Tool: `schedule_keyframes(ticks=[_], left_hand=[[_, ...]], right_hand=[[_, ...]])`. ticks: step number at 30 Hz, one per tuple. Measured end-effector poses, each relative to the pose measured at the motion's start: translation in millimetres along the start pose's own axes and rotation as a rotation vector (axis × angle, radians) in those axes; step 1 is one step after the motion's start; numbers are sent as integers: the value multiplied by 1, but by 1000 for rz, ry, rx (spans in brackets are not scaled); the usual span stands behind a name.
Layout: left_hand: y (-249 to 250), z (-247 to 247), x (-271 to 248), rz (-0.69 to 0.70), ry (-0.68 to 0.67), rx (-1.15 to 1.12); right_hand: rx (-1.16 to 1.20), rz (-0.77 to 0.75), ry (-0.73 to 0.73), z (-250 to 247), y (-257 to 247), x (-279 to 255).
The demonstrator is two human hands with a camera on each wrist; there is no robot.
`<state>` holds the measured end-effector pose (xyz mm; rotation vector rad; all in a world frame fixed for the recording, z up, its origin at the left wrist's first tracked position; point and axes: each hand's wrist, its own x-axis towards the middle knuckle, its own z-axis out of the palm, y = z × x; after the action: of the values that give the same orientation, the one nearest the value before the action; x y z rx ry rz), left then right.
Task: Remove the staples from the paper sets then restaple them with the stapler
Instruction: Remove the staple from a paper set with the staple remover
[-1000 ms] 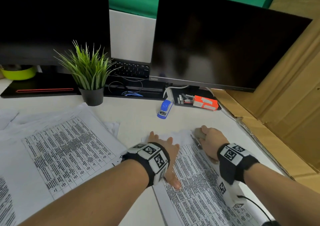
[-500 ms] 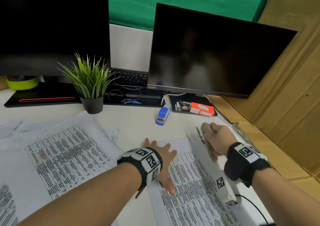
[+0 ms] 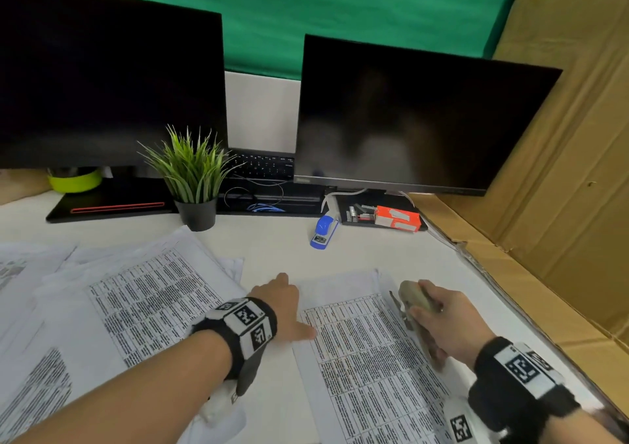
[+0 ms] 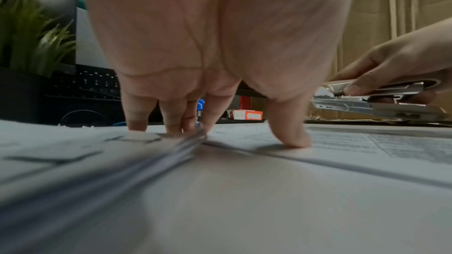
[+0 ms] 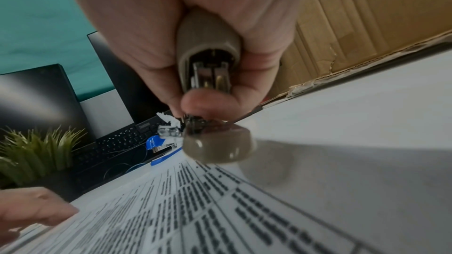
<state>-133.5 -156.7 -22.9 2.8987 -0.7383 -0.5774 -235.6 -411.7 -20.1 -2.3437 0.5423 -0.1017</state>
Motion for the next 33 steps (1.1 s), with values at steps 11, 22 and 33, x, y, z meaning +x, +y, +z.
schedule_keyframes(ticks=[11,22,33], left_hand=[[-1,-5,0,-1,-57,46],[14,-10,6,-47,-97,51],[14,-28,-20,41,-275,82]], right_hand=[[40,34,-11,4,-7,-15],[-13,29,-64,3,-10,-24],[-50,-1,-89,6,-17,-25]])
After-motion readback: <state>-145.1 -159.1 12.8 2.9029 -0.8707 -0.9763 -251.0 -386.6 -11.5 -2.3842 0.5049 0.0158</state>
